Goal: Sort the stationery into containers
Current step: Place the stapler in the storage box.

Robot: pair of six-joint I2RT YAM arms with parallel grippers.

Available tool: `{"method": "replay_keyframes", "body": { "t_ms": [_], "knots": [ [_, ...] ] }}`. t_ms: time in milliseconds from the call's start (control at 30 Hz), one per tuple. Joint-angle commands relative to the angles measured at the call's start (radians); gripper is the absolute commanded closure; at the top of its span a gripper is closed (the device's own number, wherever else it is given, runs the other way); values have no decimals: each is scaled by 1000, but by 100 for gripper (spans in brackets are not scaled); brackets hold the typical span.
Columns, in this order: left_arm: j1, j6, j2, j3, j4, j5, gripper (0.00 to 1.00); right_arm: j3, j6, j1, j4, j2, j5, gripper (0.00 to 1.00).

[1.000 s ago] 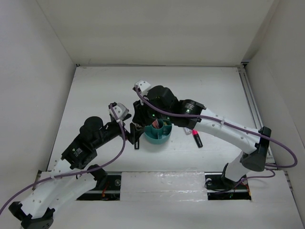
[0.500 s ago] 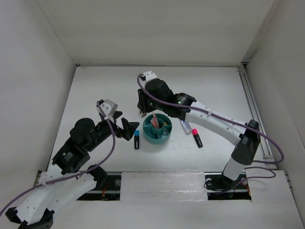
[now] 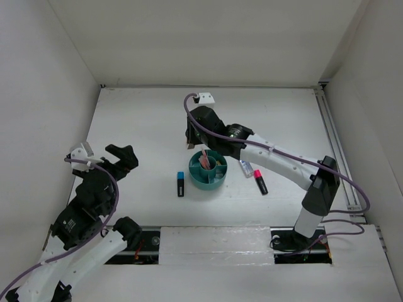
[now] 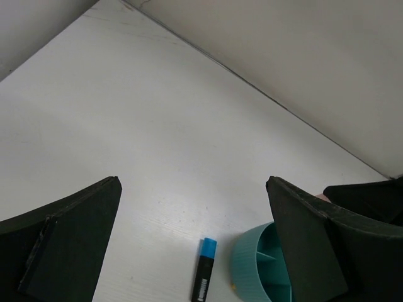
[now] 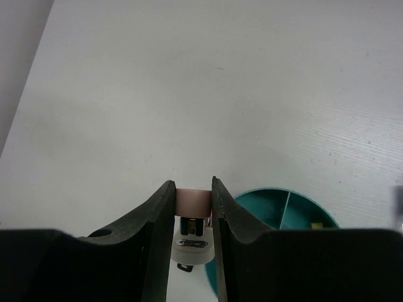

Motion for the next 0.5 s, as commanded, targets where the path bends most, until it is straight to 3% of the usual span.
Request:
{"method": "replay_keyframes", "body": {
  "t_ms": [0,467],
  "knots": [
    [2,-59,24,6,-27,-87,0,3,47,17,16,13,70,100],
    [2,-3,65,-3,16,-44,0,28,179,100,-116,85,323,100]
  ]
}}
